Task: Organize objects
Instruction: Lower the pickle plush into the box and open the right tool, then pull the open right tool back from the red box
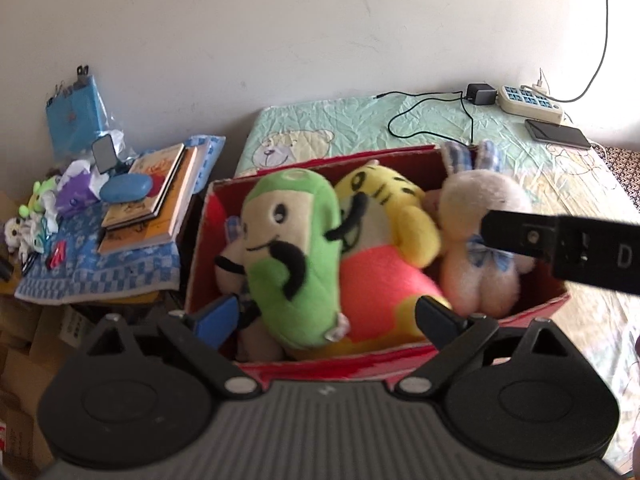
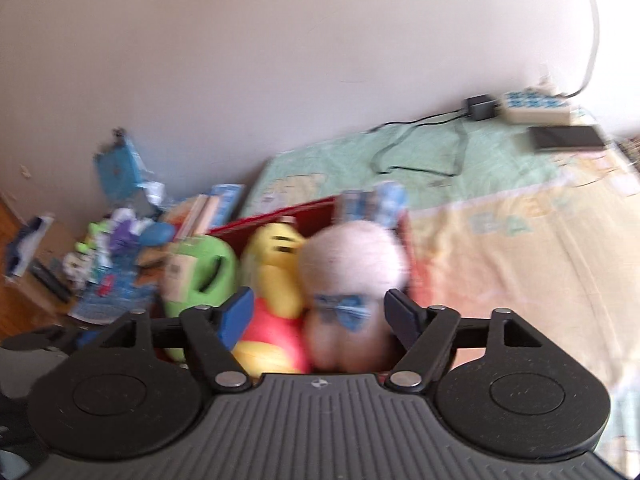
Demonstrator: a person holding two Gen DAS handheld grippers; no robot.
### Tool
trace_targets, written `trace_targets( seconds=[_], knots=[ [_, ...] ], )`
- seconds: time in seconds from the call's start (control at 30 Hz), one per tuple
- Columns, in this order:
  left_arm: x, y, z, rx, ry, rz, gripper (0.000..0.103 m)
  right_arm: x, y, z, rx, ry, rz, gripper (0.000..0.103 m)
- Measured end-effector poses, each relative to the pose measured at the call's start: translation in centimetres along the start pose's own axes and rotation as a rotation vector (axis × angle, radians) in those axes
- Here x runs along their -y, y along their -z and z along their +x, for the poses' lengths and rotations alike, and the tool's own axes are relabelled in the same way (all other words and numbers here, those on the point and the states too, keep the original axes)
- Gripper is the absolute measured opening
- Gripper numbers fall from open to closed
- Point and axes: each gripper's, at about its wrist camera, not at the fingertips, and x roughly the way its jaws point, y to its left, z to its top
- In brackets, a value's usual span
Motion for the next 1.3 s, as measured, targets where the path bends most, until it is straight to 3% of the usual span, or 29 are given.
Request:
trace_targets(
  seconds=[0.4,0.57,0.73,0.97,1.3],
  knots=[
    [7.2,1.0,-1.5,-0.02,-0.001,0.016,0.099,4.5,1.5,-2.8,-0.005,0.217,-0.02,0.079],
    [9.6,1.6,-2.0,-0.026,0.013,0.03,0.099,6.0,2.1,-3.3,-0.028,0.223,-0.004,0.08],
    [11.1,2.2,-1.7,-0.053,-0.042,0.03,0.099,6.4,2.7,-3.4,-0.041,0.238,-0.037,0.083],
    [11.0,2.9,-1.3,-0.105,-0.084,0.0,0.099,6.4,3.2,-3.4,-0.065,0.215,-0.045,0.083],
    [9.4,2.9,-1.0,-0.117,-0.125,-0.029,0.099,5.0,3.2,-2.8,-0.074,0.213,-0.057,0.083]
  ],
)
